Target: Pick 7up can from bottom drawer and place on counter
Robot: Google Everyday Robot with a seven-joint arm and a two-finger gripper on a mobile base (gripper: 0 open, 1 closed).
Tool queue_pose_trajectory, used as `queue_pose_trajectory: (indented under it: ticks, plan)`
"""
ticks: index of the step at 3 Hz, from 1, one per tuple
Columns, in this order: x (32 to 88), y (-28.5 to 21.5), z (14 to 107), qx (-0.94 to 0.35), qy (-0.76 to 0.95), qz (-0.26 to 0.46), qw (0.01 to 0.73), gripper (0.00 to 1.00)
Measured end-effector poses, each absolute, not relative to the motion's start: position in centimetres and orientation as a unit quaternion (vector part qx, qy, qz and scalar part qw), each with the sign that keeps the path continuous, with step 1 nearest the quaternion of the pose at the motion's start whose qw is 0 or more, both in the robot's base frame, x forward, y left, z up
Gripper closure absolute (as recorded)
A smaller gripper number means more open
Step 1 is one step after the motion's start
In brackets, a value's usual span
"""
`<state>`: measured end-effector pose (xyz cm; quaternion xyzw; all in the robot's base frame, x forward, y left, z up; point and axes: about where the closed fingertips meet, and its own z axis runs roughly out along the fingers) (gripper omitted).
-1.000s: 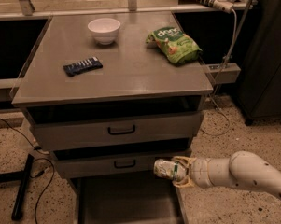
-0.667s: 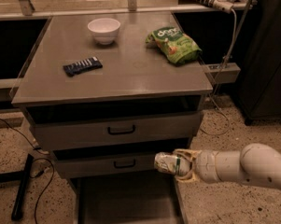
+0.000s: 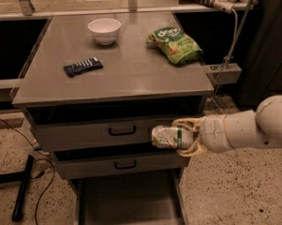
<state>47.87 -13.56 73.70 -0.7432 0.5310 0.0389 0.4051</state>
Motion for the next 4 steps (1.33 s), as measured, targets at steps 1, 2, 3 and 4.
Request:
queue_pose_trajectory:
  ticks: [1, 2, 3, 4]
  plan:
    - [49.1, -13.6, 80.8, -0.748, 0.528, 0.019, 0.402, 1.00]
    - [50.5, -15.8, 88.7, -0.728, 0.531, -0.015, 0.433, 1.00]
    - [50.5, -15.8, 88.7, -0.728, 0.531, -0.015, 0.433, 1.00]
    - [51.4, -15.3, 89.0, -0.726, 0.524, -0.011, 0.445, 1.00]
